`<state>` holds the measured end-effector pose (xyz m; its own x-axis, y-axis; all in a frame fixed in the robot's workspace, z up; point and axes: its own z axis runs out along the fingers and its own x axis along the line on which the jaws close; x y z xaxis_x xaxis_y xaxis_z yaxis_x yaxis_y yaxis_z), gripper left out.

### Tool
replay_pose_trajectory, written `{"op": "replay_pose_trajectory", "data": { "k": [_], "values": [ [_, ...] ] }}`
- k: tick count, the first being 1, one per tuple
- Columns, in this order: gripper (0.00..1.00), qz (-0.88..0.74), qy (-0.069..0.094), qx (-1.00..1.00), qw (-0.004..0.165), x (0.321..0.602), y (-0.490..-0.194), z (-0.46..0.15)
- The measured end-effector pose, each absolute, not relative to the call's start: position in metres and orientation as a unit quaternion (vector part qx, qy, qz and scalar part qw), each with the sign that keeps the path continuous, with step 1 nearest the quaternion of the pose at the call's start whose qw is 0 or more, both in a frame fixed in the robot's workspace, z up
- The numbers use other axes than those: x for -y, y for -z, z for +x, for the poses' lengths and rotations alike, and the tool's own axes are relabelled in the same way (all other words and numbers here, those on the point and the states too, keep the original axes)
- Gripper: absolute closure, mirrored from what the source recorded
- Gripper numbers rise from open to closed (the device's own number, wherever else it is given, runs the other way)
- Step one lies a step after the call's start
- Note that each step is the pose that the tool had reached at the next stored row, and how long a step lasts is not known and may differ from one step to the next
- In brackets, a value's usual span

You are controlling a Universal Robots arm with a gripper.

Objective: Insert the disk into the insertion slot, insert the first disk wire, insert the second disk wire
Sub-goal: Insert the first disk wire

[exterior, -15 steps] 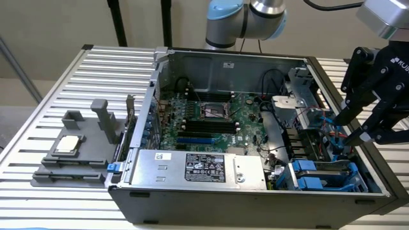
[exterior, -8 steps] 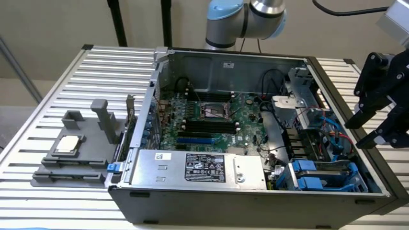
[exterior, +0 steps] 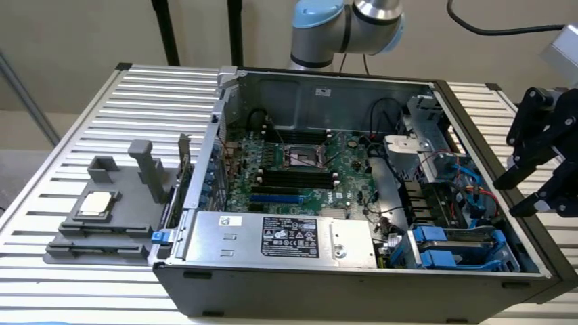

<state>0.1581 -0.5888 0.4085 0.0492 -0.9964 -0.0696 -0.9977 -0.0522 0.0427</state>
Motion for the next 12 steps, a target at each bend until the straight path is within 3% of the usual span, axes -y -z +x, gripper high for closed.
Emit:
{"op": "replay_pose_trajectory", "data": {
  "k": [12],
  "values": [
    [0.60, -0.727, -0.040, -0.686, 0.008, 0.580, -0.386, 0.162]
  ]
}}
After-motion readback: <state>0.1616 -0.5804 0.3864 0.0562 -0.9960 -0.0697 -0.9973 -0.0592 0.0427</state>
